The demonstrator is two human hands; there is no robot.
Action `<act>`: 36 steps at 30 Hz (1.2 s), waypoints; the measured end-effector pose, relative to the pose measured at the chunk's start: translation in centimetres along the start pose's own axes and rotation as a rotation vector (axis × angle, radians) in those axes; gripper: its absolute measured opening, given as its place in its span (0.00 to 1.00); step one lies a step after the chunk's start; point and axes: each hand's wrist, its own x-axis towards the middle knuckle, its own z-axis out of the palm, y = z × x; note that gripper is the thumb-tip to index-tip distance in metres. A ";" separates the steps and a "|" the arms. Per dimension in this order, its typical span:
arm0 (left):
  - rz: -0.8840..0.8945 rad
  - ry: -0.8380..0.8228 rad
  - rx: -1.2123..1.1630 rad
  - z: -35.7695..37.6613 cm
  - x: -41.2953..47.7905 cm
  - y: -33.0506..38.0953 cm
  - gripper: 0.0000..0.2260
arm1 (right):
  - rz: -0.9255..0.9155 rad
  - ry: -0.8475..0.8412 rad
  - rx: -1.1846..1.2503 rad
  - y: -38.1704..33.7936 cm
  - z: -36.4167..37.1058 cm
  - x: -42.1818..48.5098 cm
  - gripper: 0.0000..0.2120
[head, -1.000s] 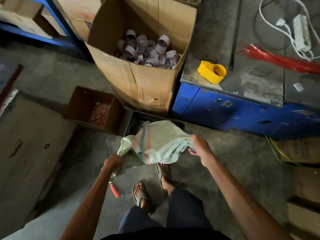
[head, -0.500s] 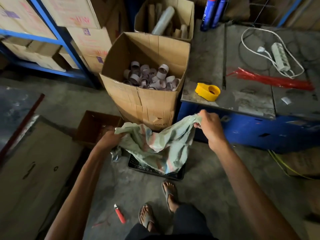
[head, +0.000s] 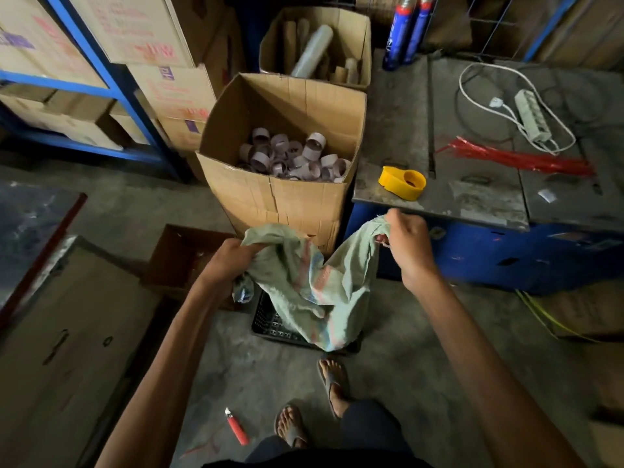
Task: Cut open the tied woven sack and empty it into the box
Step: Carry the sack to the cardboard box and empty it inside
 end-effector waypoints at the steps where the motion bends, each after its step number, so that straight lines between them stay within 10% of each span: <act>1: 0.020 -0.019 0.010 -0.2 -0.4 0.5 0.13 | -0.061 0.040 0.038 -1.1 -0.3 -0.7 0.15; 16: 0.318 0.090 -0.105 -5.8 -1.9 8.8 0.10 | -0.363 0.100 0.221 -9.8 0.8 -0.9 0.23; 21: 0.217 0.052 0.083 -4.8 -1.1 8.0 0.10 | -0.222 0.007 -0.076 -7.5 3.2 -0.7 0.25; 27: 0.435 0.126 -0.246 -10.2 -4.7 14.2 0.08 | -0.497 0.140 0.317 -14.7 -1.5 -3.1 0.20; 36: 0.348 0.098 0.523 -8.1 -2.0 14.1 0.18 | -0.308 0.113 -0.171 -13.5 -1.0 -1.4 0.19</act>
